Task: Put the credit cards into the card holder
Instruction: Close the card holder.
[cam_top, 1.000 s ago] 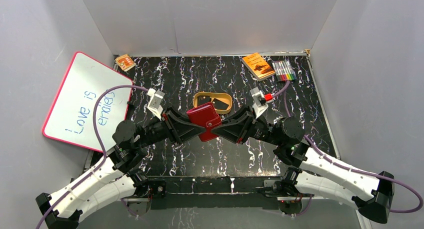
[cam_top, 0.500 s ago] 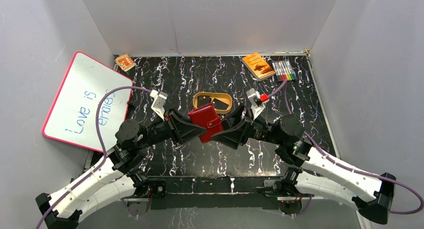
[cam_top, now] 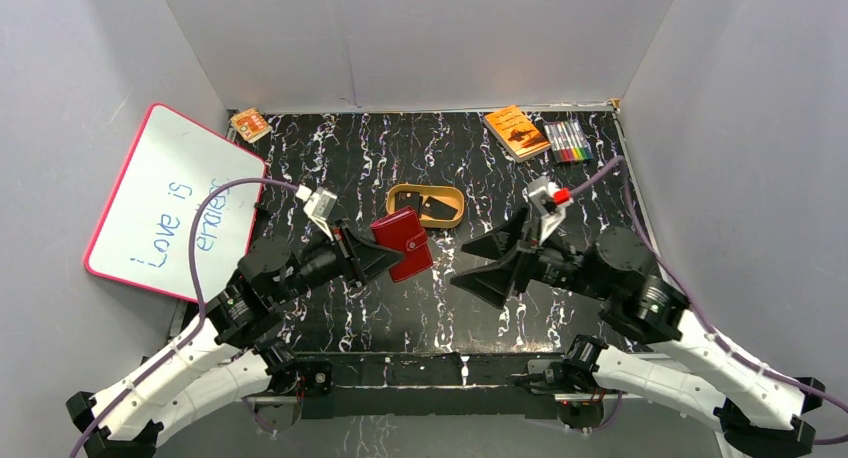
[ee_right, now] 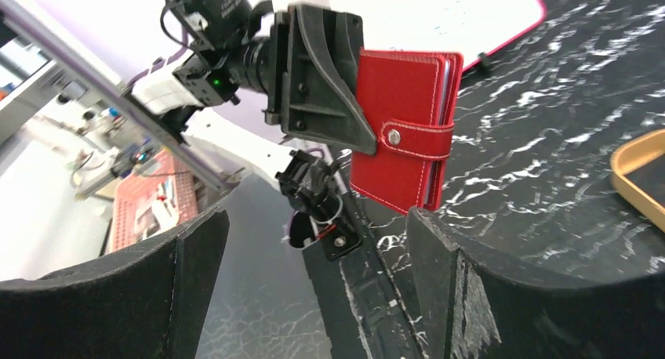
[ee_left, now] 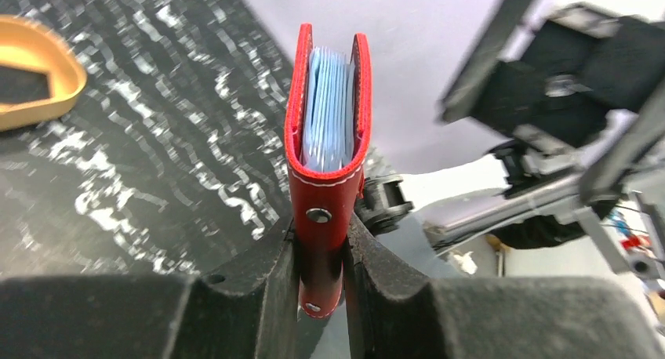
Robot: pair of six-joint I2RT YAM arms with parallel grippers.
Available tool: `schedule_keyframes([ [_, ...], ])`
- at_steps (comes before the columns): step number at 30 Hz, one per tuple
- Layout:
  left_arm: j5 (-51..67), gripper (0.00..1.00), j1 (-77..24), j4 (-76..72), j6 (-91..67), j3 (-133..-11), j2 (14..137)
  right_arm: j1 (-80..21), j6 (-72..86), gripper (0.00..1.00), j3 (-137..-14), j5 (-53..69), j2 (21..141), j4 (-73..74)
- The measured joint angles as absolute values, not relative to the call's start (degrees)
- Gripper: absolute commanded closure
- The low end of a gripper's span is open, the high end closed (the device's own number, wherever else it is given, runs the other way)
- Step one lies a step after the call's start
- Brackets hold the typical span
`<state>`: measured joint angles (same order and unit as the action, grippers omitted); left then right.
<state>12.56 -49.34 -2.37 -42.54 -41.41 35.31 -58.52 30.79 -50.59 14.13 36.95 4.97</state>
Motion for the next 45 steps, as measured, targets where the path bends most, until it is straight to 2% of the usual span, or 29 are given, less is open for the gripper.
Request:
schedule_keyframes([
  [2, 10.37, 1.00, -49.32, 1.72, -41.89, -41.58, 35.92, -58.52, 30.17, 0.10, -52.58, 10.87, 35.27, 9.76],
  [6, 9.08, 1.00, -49.30, 6.92, -41.06, -42.06, 37.91, -58.52, 30.20, 0.23, -53.47, 6.28, 32.14, 14.48],
  [8, 9.32, 1.00, -49.30, 8.19, -41.08, -42.06, 38.09, -58.52, 30.48, 0.25, -53.23, 5.72, 32.42, 14.66],
  [16, 12.53, 1.00, -49.30, 6.46, -41.67, -42.06, 37.01, -58.52, 31.83, 0.15, -52.53, 7.46, 43.99, 11.51],
  [21, 14.57, 1.00, -49.30, 4.95, -42.50, -42.06, 37.01, -58.52, 32.60, 0.07, -52.29, 6.85, 47.09, 10.96],
  [36, 19.14, 1.00, -49.25, 0.19, -42.72, -42.06, 37.45, -58.52, 34.44, 0.08, -52.29, 3.95, 49.60, 9.39],
  [45, 19.73, 1.00, -49.23, -0.23, -42.68, -42.06, 37.82, -58.63, 36.58, 0.15, -52.29, 3.36, 50.15, 8.82],
])
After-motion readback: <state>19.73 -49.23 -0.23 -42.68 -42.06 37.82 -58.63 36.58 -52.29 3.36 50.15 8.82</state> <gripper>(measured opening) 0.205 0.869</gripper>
